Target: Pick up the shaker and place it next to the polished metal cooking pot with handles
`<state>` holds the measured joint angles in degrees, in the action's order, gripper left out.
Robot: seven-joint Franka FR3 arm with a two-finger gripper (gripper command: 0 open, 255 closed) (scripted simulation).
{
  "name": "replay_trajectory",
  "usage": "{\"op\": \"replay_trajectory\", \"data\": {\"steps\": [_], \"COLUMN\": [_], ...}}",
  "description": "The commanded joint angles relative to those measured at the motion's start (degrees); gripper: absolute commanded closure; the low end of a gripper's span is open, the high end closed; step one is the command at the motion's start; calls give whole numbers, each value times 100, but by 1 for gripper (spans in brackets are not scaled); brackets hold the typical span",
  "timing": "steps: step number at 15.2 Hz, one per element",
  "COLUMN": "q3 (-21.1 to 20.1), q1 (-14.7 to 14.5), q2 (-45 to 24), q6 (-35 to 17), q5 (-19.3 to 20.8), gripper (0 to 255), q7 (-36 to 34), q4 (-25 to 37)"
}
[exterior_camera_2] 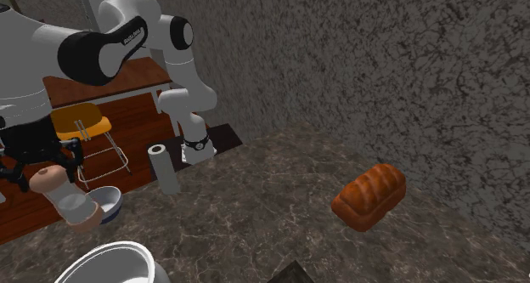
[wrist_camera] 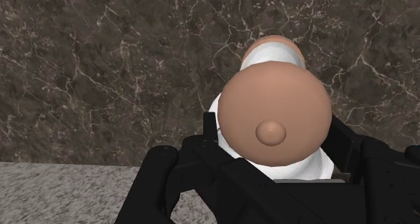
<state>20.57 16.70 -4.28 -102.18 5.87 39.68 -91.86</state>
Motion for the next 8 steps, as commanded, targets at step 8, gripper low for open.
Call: {"op": "replay_trajectory", "data": {"steps": [8], "q3": [2], "q1": [1], "q2": [35], "q6": [-703], "q5": [32], "gripper": [255], "q7": [-74], "q4": [-735]}}
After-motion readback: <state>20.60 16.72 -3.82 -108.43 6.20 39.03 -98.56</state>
